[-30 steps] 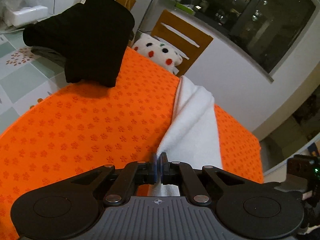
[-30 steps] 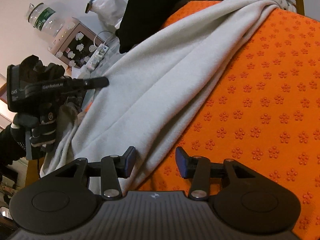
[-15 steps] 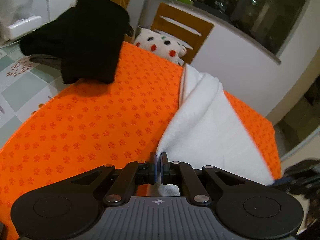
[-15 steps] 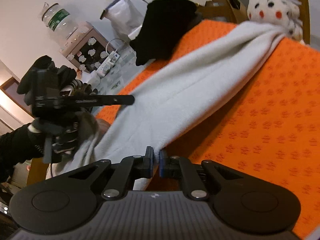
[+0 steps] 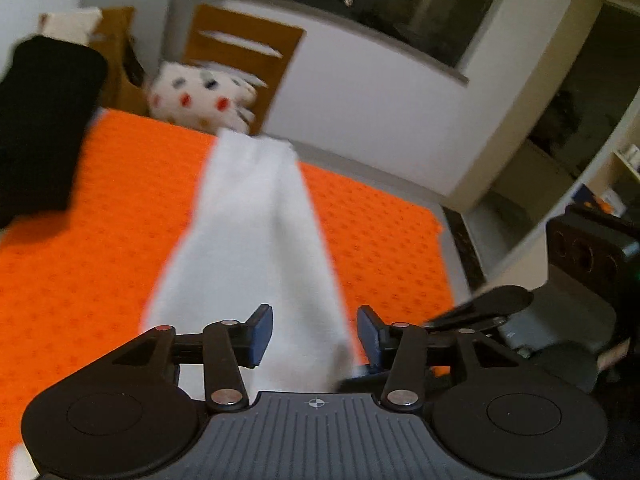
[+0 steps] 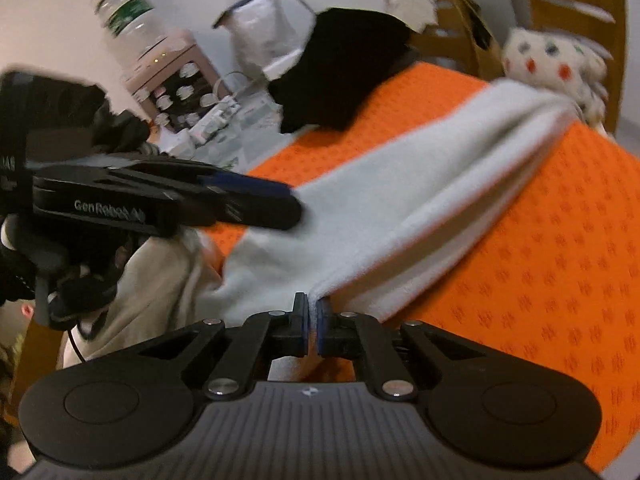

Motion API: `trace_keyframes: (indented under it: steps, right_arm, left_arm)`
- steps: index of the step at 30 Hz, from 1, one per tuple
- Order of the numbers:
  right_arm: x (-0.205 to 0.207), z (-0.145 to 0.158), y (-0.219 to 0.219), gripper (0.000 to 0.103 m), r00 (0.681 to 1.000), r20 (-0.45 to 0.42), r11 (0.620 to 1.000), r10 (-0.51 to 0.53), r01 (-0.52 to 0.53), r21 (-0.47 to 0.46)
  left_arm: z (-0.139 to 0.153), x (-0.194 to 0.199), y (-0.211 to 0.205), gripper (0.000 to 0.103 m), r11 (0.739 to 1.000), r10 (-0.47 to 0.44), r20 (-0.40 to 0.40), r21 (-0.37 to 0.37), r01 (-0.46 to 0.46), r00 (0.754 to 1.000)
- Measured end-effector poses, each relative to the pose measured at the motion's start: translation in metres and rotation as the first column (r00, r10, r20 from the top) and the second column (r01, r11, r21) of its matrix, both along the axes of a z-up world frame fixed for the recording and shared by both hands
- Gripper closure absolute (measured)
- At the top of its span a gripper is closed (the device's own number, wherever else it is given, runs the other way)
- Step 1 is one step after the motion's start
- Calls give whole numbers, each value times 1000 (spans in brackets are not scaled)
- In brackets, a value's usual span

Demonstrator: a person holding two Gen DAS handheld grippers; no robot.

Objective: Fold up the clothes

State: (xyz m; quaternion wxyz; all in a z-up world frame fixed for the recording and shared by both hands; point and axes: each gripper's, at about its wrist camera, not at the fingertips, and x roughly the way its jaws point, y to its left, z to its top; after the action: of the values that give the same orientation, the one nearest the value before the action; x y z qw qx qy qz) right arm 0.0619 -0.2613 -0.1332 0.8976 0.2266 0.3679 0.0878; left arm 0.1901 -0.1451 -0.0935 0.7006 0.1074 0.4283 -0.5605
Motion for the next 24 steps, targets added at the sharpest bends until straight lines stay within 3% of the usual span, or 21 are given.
trace_keyframes:
  steps: [3, 5, 7, 10, 15, 20, 24]
  right_arm:
    - [5, 5, 5, 97, 1000, 19, 1000, 16, -16, -21]
    - [6, 7, 6, 97, 999, 29, 1000, 15, -14, -15]
    - [3, 5, 2, 94, 1000, 28, 1000, 11, -11, -1]
    - [-7, -1, -10, 90, 1000, 17, 999, -12, 11, 46]
    - [-23, -15, -31, 81, 997, -1, 990, -82, 82, 115]
    - [-24, -29, -44, 71, 993, -2, 973, -122, 120, 195]
    - [-13, -37, -40, 67, 994, -9, 957, -111, 109, 269]
  left_arm:
    - [-12, 0, -22, 55, 997, -4, -19, 77, 5, 1000]
    - [-22, 2, -33, 87, 990, 3, -15, 138, -1, 1000]
    - [-26, 4, -33, 92, 990, 14, -17, 144, -11, 1000]
    - [-25, 11, -25, 92, 992, 60, -42, 117, -55, 997]
    - [-28, 31, -10, 92, 989, 145, -188, 69, -134, 971]
    - [-32, 40, -1, 92, 984, 179, -294, 41, -174, 939]
    - [-34, 40, -4, 92, 985, 170, -321, 30, -170, 932]
